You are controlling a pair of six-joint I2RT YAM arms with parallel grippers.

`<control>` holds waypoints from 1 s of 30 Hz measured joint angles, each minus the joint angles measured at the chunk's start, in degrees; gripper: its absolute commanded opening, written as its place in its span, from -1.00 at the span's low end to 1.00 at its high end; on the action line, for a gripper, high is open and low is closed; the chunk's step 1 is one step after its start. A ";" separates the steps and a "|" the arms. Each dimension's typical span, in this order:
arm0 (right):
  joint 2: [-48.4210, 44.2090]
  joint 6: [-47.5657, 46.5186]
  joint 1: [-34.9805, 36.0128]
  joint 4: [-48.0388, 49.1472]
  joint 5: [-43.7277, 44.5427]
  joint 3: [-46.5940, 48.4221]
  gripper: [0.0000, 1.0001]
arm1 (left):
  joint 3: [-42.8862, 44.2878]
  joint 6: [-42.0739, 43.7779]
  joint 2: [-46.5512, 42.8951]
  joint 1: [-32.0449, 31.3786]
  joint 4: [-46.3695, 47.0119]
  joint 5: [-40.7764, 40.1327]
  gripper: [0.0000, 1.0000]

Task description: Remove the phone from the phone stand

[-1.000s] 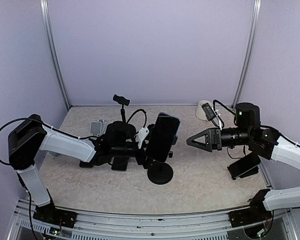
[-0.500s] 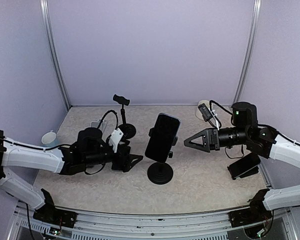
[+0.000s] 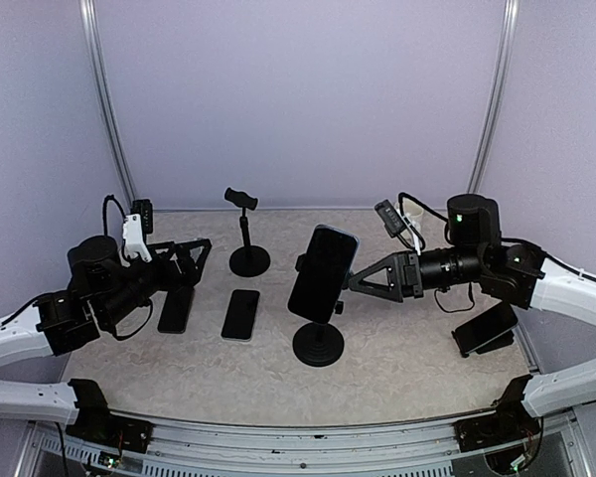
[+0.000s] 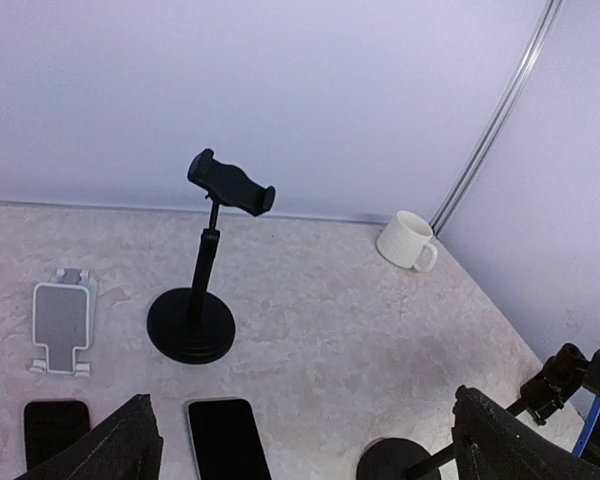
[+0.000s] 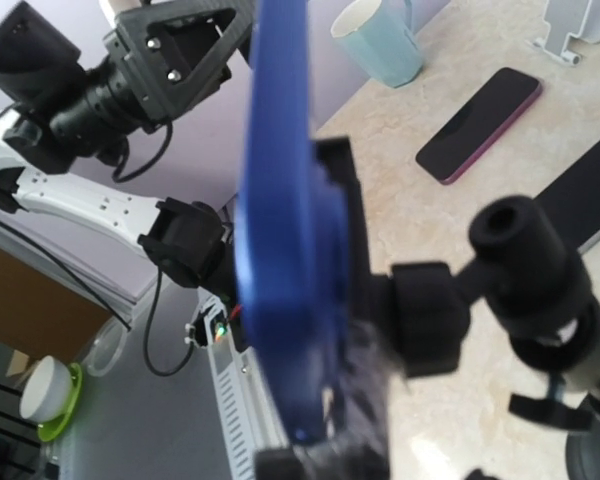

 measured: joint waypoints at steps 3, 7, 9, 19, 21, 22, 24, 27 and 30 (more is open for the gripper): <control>0.61 0.13 0.79 -0.44 1.29 0.87 0.27 | 4.00 -2.01 3.02 -0.17 -5.92 0.50 0.98; 1.33 0.33 1.40 -1.29 2.86 1.68 0.13 | 5.70 -3.17 5.77 -3.72 -11.06 0.92 0.98; 1.40 0.42 1.49 -2.03 3.74 1.97 0.09 | 6.67 -3.61 6.86 -7.21 -13.53 0.79 0.98; 2.10 0.81 2.08 -3.26 5.75 2.62 -0.05 | 16.79 -6.19 15.23 -17.49 -18.95 -4.24 0.98; 2.32 0.83 2.21 -3.37 6.01 2.62 -0.10 | 17.75 -6.08 16.70 -18.91 -18.97 -4.17 0.98; 2.40 0.87 2.27 -3.39 6.08 2.62 -0.12 | 18.12 -6.03 17.42 -19.56 -18.93 -3.89 0.98; 2.47 0.87 2.40 -3.37 6.14 2.62 -0.16 | 18.84 -5.70 18.91 -20.79 -18.86 -3.17 0.98; 2.51 0.98 2.49 -3.30 6.19 2.69 -0.22 | 20.55 -5.57 21.55 -22.43 -18.86 -2.25 0.98; 2.73 1.01 2.56 -3.32 6.29 3.19 -0.30 | 22.51 -5.57 24.00 -23.47 -18.88 -1.36 0.98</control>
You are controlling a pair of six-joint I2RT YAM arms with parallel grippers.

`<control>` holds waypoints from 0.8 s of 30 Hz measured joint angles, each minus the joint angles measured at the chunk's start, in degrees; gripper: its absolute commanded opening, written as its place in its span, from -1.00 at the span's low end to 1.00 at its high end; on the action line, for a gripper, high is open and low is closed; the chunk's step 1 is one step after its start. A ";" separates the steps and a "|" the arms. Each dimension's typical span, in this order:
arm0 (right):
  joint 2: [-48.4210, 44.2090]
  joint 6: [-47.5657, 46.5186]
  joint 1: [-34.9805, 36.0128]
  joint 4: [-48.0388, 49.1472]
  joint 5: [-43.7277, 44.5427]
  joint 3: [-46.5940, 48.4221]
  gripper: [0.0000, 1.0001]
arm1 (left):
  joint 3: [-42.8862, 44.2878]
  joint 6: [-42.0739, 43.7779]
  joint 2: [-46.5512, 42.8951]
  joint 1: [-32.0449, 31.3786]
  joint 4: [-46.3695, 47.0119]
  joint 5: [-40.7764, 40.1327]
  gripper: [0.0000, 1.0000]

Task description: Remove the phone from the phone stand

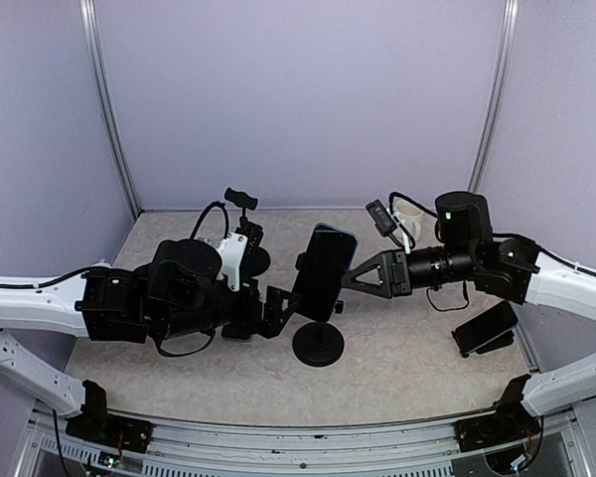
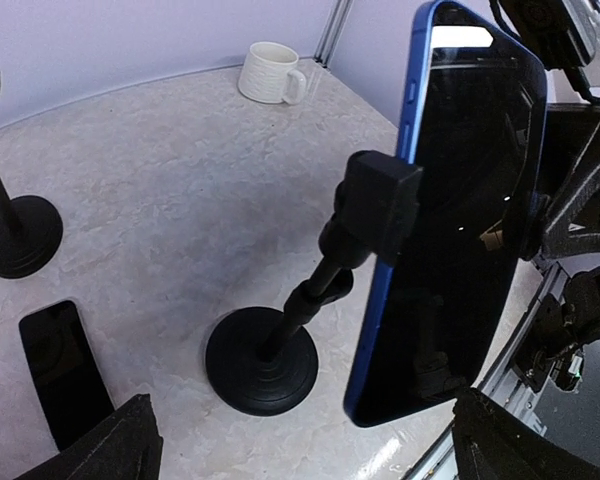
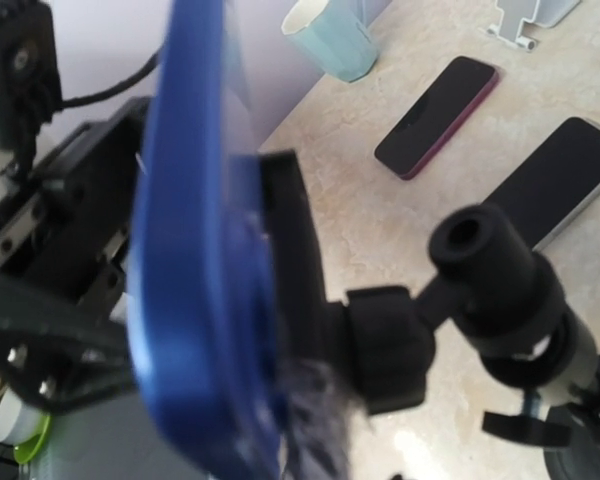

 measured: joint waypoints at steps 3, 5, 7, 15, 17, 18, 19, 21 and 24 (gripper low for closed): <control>0.11 0.02 0.04 0.09 0.02 0.17 -0.41 | 2.38 0.00 1.97 -1.01 -0.04 0.13 0.98; 0.11 -0.04 0.13 0.24 0.09 0.20 -0.45 | 3.54 0.02 2.80 -1.51 -0.04 0.15 0.98; 0.11 -0.07 0.15 0.39 0.26 0.20 -0.50 | 4.85 0.17 3.85 -1.79 -0.11 0.55 0.98; 0.11 -0.37 0.20 0.61 1.20 0.28 -0.64 | 11.93 0.70 10.38 -2.47 -3.72 0.31 0.98; 0.11 -0.39 0.20 0.61 1.25 0.28 -0.67 | 13.44 1.01 11.61 -2.95 -5.14 -0.31 0.98; 0.11 -0.44 0.20 0.61 1.27 0.28 -0.70 | 14.32 1.20 12.26 -3.19 -5.92 -0.81 0.98; 0.11 -0.46 0.20 0.61 1.29 0.28 -0.73 | 15.06 1.38 12.87 -3.45 -6.43 -1.29 0.98; 0.11 -0.50 0.20 0.61 1.40 0.28 -0.76 | 16.20 1.73 13.81 -3.67 -7.39 -2.21 0.98; 0.11 -0.50 0.22 0.61 1.53 0.28 -0.85 | 17.42 2.58 15.08 -3.82 -8.68 -2.86 0.98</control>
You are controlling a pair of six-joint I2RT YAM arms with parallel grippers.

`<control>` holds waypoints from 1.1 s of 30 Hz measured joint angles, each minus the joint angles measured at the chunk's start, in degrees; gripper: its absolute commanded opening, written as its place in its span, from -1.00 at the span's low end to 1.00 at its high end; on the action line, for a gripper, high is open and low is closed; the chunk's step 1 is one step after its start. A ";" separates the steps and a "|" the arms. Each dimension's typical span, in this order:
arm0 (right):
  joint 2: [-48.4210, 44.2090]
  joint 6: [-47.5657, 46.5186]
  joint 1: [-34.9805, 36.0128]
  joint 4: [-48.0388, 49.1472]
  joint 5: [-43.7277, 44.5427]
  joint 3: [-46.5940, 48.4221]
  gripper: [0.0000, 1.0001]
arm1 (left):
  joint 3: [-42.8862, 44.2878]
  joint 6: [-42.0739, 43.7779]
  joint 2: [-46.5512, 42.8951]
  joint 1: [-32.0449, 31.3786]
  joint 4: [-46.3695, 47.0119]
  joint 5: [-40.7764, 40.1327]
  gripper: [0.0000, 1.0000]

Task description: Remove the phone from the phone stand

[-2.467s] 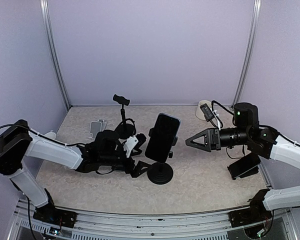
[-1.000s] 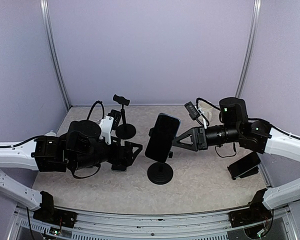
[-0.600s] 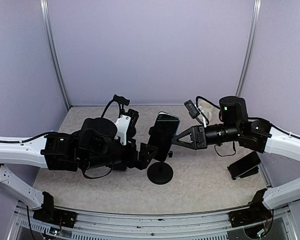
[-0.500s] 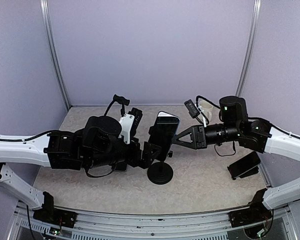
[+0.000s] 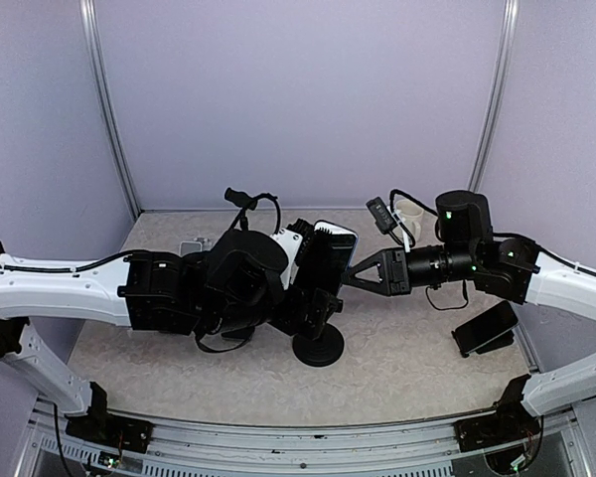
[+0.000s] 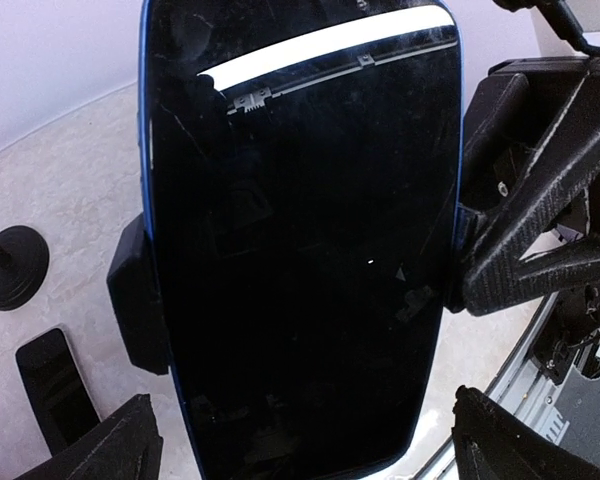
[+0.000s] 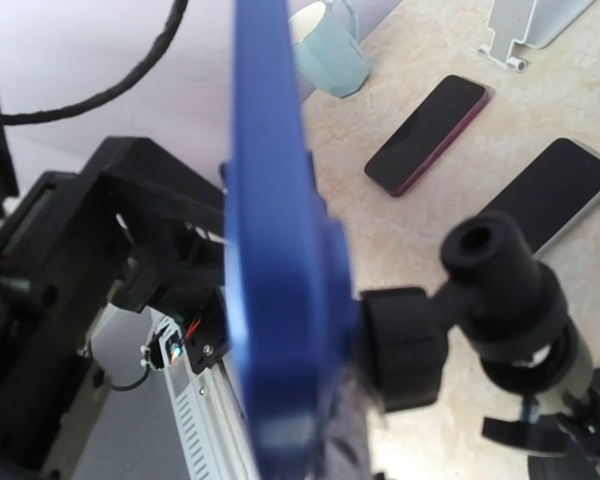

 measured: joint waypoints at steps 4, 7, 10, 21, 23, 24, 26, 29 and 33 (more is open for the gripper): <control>0.00 0.00 0.07 0.00 0.15 0.00 -0.91 | 1.79 0.76 1.84 -0.04 -1.42 -0.68 0.98; 0.00 0.00 0.13 0.02 0.20 0.00 -0.95 | 3.56 1.20 3.37 -0.07 -2.19 -1.60 0.98; 0.00 0.02 0.15 0.09 0.35 0.00 -0.98 | 5.33 1.44 4.79 -0.09 -3.37 -3.13 0.97; 0.00 0.04 0.42 0.20 1.03 0.00 -1.00 | 8.31 1.16 7.65 -0.11 -5.84 -6.88 0.51; 0.00 0.04 0.52 0.20 1.18 0.00 -1.00 | 8.31 0.72 7.65 -0.24 -5.84 -6.95 0.41; 0.00 0.04 0.52 0.20 1.31 0.00 -1.00 | 8.28 0.50 7.65 -0.24 -5.81 -6.91 0.36; 0.00 0.04 0.55 0.22 1.51 0.00 -1.00 | 8.11 0.28 7.54 -0.13 -5.64 -6.93 0.23; 0.00 0.04 0.79 0.44 2.10 0.00 -1.00 | 6.34 -0.13 6.56 0.11 -3.80 -6.38 0.07; 0.13 -0.04 1.11 0.92 2.86 0.00 -1.00 | 3.08 -0.59 4.02 1.01 -0.52 -3.37 -0.02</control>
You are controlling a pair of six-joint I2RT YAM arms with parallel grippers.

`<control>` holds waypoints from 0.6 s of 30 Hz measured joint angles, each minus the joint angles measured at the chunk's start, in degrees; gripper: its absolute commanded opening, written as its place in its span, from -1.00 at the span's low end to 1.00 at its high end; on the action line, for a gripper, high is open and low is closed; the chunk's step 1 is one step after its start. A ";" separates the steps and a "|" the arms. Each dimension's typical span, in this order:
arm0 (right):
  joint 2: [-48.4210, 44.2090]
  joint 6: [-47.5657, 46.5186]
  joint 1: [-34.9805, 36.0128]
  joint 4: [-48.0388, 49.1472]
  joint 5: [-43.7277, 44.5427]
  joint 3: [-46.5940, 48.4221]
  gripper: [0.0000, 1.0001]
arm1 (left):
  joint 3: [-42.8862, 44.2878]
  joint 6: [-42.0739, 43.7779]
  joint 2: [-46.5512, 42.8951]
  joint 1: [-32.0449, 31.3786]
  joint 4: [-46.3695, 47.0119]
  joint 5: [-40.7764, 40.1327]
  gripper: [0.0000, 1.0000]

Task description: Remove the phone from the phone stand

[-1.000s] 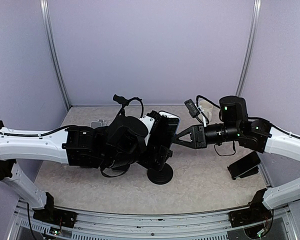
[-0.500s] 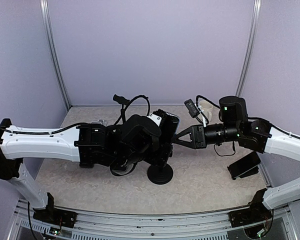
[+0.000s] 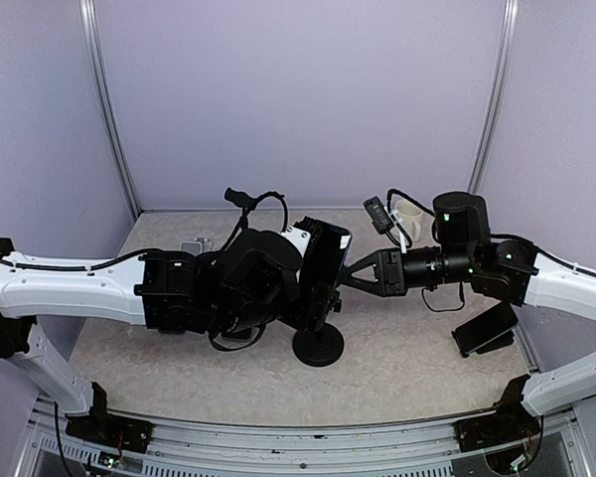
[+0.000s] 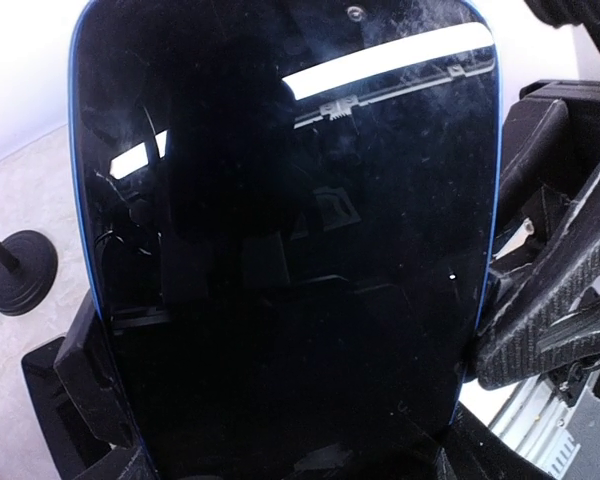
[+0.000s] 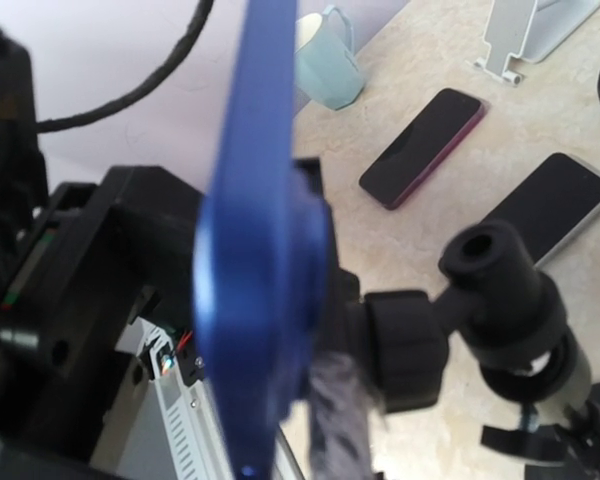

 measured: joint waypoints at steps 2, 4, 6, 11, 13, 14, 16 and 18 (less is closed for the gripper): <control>0.26 -0.17 0.00 0.44 0.11 0.00 -1.00 | -1.05 -0.39 -0.72 0.66 1.31 1.49 -0.03; 0.50 -0.35 0.00 0.85 0.33 0.02 -1.00 | -1.66 -0.61 -1.16 1.27 2.21 2.62 -0.08; 0.63 -0.57 0.00 1.03 0.61 0.17 -1.00 | -2.51 -0.57 -1.77 1.84 3.37 3.91 -0.11; 0.68 -1.05 0.26 0.92 0.57 0.24 -1.00 | -8.13 1.38 -5.92 3.15 9.22 9.75 -0.20; 0.68 -1.25 0.44 0.87 0.20 0.24 -1.00 | -10.75 2.03 -8.15 3.65 11.61 13.18 -0.23; 0.68 -1.31 0.50 0.87 0.11 0.24 -1.00 | -11.69 2.29 -8.96 3.89 12.63 14.71 -0.24; 0.68 -1.25 0.52 0.63 -0.09 0.24 -1.00 | -12.50 2.95 -9.60 4.42 13.77 17.22 -0.25; 0.70 -1.25 0.52 0.57 -0.17 0.24 -1.00 | -12.74 3.69 -9.60 4.59 14.58 18.97 -0.26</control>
